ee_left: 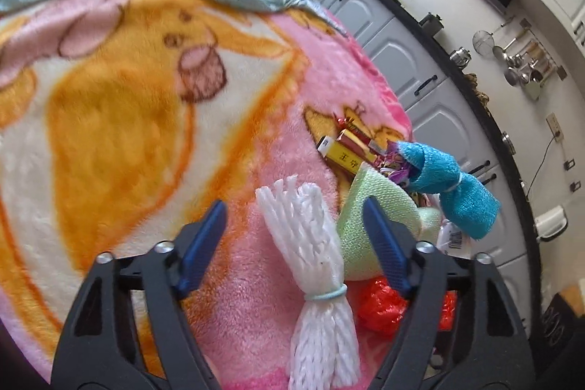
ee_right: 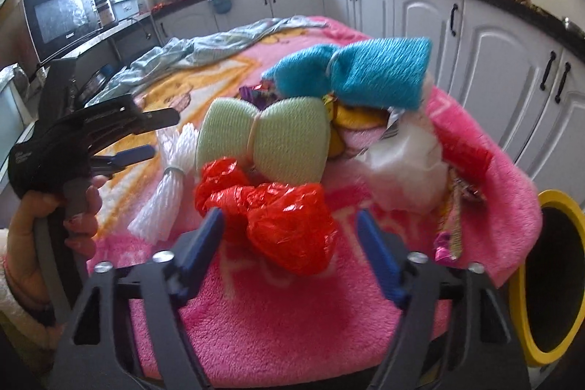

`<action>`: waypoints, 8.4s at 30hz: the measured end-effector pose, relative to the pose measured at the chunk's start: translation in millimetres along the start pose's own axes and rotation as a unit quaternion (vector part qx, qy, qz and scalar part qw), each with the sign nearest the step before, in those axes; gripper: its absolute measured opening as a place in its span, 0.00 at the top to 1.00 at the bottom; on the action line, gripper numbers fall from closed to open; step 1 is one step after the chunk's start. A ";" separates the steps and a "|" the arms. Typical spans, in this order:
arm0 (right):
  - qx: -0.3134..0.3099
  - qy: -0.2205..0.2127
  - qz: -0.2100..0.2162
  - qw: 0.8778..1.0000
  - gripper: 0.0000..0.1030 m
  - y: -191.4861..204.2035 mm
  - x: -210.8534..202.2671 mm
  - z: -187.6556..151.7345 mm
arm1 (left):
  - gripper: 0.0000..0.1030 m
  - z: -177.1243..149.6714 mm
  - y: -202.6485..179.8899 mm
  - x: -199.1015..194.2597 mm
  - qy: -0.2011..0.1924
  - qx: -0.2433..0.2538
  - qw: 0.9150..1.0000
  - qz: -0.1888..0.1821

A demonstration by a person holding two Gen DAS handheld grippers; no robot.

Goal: Collect trash
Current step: 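Grasp the red plastic bag with the right tool while the left tool grasps the white mesh net, then carry both items over the yellow bin and open both tools to drop them, then move both tools back toward the remaining items on the bed, then grasp the candy wrapper with the right tool while the left tool grasps the blue sponge, then carry both items over the yellow bin and open both tools to release them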

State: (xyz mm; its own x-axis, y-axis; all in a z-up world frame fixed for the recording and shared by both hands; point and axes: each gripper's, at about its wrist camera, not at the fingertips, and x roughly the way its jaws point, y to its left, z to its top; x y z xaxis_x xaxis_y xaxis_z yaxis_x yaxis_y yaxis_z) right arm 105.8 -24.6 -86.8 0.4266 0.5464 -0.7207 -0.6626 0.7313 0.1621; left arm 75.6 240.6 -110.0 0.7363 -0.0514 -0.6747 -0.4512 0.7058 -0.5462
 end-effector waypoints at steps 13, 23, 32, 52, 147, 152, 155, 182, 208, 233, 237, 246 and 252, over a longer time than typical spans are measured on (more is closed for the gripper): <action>-0.023 -0.005 0.038 0.999 0.84 2.7 -28.1 -4.6 | 0.96 -3.1 0.1 -29.7 -0.015 0.036 0.999 -0.014; -0.011 -0.043 0.015 0.999 0.84 -19.1 -74.6 0.5 | 0.96 -2.1 -77.5 -78.6 -0.064 0.127 0.988 -0.066; -0.002 -0.095 -0.044 0.994 0.84 -51.7 -124.6 8.3 | 0.96 -12.6 -164.6 -74.2 -0.066 0.195 0.971 -0.118; 0.071 -0.140 -0.147 0.977 0.84 -161.4 -194.8 -22.7 | 0.96 -79.8 -335.6 -25.8 -0.030 0.294 0.931 -0.214; 0.083 0.016 -0.045 0.995 0.63 -110.7 -1.9 -15.3 | 0.13 -35.1 -234.0 61.8 0.001 0.319 0.948 0.004; 0.093 0.022 -0.027 0.995 0.79 -113.2 2.2 -18.0 | 0.58 -34.0 -231.3 74.6 0.026 0.307 0.951 0.012; 0.091 0.020 -0.021 0.995 0.82 -112.8 -1.9 -17.9 | 0.90 -34.7 -225.4 71.5 0.025 0.302 0.953 0.012; 0.070 -0.080 -0.017 0.994 0.83 -111.6 -120.6 -3.2 | 0.98 -31.9 -248.8 -43.6 -0.043 0.296 0.947 -0.114; 0.129 -0.178 -0.140 0.965 0.83 -189.5 -228.3 -30.9 | 0.98 -103.8 -368.1 -45.9 -0.018 0.382 0.897 -0.223; 0.231 -0.115 -0.189 0.947 0.83 -283.1 -206.4 -90.2 | 0.98 -188.3 -423.1 56.3 0.109 0.416 0.863 -0.265; 0.241 -0.098 -0.189 0.947 0.83 -293.3 -194.9 -95.5 | 0.98 -195.1 -423.8 77.0 0.129 0.412 0.864 -0.259; 0.275 -0.077 -0.192 0.939 0.58 -317.6 -172.3 -107.0 | 0.79 -190.6 -411.1 110.4 0.140 0.393 0.880 -0.229; 0.270 -0.089 -0.198 0.938 0.51 -311.3 -178.5 -104.8 | 0.55 -169.3 -394.7 102.4 0.114 0.379 0.894 -0.213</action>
State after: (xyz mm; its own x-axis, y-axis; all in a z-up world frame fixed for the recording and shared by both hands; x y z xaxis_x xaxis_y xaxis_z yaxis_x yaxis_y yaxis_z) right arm 171.3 -392.6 -79.2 0.7016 0.2125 -0.6801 -0.0418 0.9651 0.2585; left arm 243.8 -162.9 -47.5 0.5998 -0.5110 -0.6157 0.3796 0.8592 -0.3432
